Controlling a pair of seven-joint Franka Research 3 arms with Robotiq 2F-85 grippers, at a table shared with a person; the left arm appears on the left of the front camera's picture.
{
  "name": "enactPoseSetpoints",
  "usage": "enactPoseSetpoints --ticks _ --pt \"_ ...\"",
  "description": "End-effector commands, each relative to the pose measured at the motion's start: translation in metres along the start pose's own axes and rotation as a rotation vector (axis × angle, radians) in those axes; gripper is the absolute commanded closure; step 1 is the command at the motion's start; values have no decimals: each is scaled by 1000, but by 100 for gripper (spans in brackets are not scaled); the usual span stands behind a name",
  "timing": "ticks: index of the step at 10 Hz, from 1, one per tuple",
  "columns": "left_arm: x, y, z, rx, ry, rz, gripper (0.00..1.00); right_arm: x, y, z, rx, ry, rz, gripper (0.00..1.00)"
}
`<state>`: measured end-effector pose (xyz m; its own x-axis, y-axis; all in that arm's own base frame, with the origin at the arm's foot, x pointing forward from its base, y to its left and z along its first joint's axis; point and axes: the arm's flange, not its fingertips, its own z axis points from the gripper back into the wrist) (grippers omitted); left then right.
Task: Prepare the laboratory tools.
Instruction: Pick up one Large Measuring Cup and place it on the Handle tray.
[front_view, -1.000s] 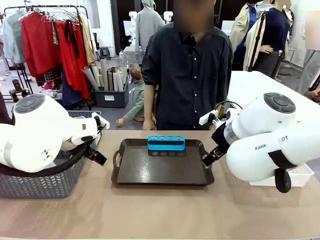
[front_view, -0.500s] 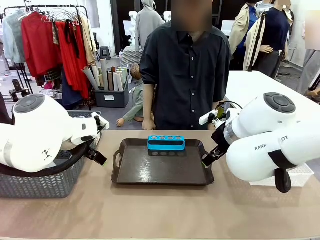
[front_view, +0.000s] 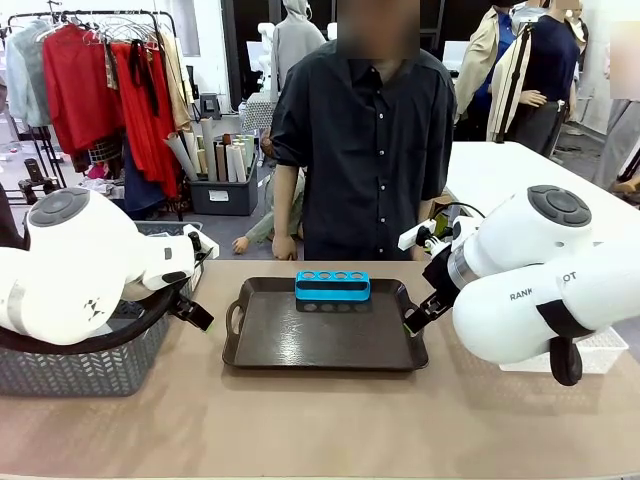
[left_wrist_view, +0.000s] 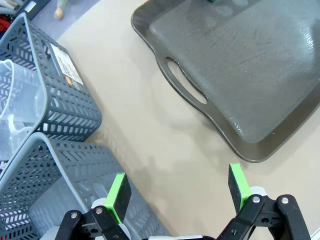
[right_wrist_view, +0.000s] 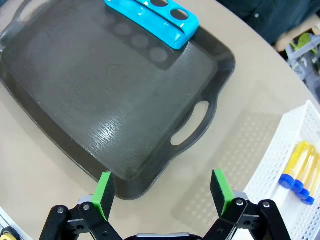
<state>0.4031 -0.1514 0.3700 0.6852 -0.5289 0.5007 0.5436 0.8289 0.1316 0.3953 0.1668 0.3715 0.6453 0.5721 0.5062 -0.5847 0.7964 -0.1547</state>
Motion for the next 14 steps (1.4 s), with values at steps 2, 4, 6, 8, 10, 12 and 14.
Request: enactPoseSetpoints --ticks 2,4,6,8,10,12,14 --pt "0 0 0 0 0 0 0 0 0 0 0 0 0 0" --pt "5 -4 7 -4 27 -24 0 0 1 3 57 5 20 0" --pt "14 -11 20 -82 51 -47 0 0 5 8 118 7 29 0" --pt "20 -19 35 -166 54 -63 0 5 8 25 158 6 44 0" --pt "32 -19 55 -306 47 -101 0 22 8 50 214 -3 39 0" --pt "48 -15 80 -371 -9 -136 0 41 1 82 272 -44 42 0" --pt "64 -1 107 -336 -122 -160 0 58 -12 106 310 -92 42 0"
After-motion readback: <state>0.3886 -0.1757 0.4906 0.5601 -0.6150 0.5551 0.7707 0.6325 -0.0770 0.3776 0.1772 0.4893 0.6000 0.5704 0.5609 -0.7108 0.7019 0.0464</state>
